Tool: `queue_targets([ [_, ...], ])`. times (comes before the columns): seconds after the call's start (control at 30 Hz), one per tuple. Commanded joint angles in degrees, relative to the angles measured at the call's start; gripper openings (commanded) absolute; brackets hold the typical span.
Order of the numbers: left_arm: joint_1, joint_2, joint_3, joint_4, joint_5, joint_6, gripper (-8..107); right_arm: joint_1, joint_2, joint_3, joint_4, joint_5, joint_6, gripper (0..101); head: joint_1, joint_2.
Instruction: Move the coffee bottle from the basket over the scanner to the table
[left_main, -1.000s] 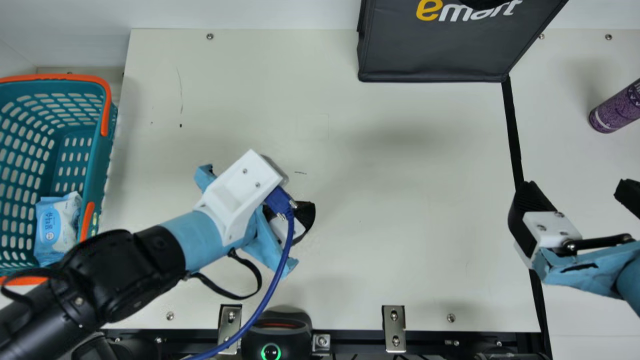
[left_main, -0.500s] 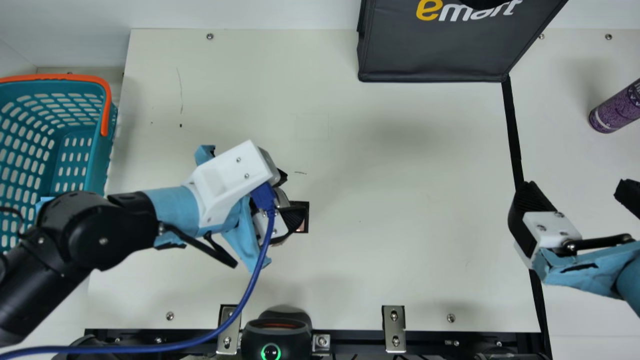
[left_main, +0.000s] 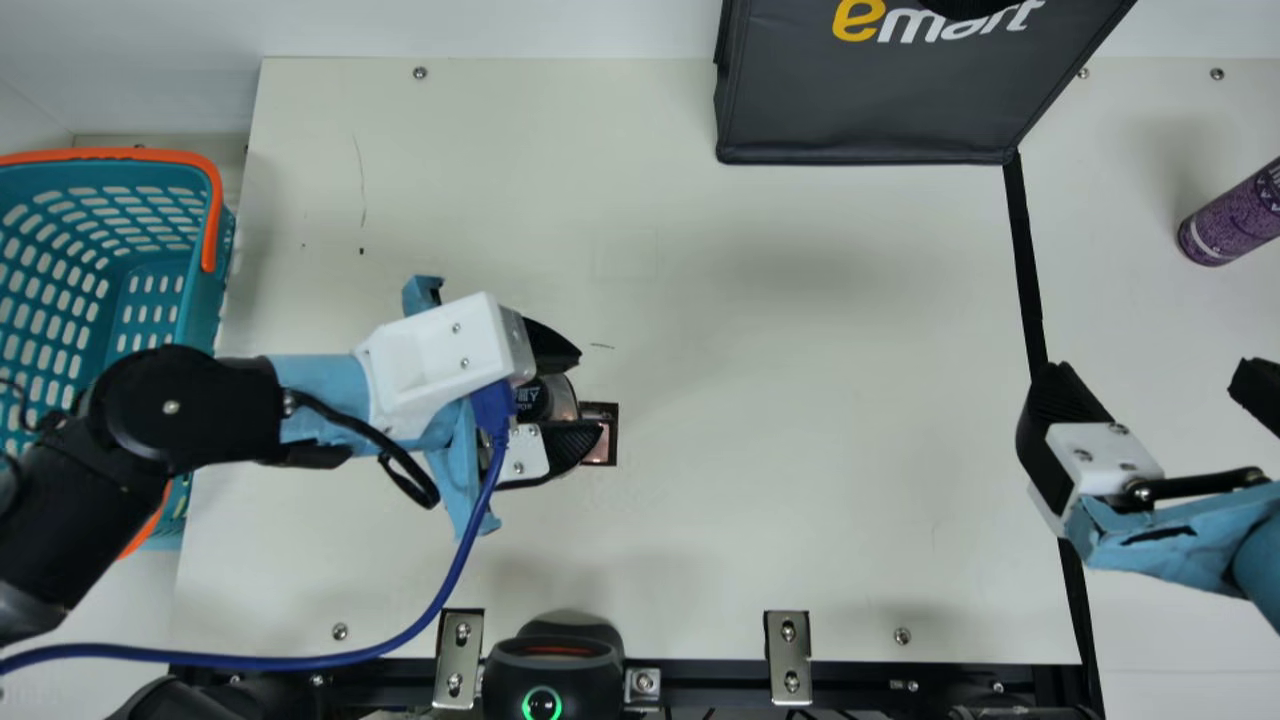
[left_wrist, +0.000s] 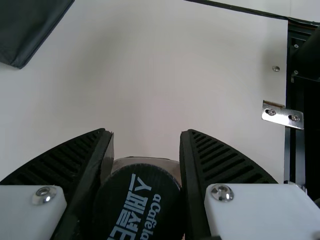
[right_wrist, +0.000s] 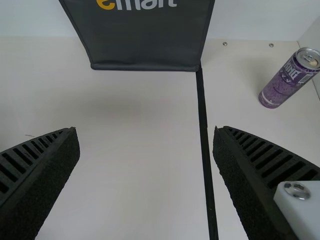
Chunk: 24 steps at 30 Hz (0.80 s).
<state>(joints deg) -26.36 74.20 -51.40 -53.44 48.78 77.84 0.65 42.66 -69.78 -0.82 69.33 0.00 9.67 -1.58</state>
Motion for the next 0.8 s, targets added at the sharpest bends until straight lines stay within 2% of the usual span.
queue_targets([
  [0.0,0.03,0.42,0.62,-1.78,-0.28,3.75,-8,0.00,0.00,0.00,0.00,0.00,0.00,95,-1.75,0.00],
  [0.43,-1.46,3.97,3.45,-7.31,-3.75,10.58,-8,0.00,0.00,0.00,0.00,0.00,0.00,95,-1.75,0.00],
  [0.77,-2.43,5.67,4.58,-7.77,-6.83,10.72,25,0.00,0.00,0.00,0.00,0.00,0.00,95,-1.75,0.00],
])
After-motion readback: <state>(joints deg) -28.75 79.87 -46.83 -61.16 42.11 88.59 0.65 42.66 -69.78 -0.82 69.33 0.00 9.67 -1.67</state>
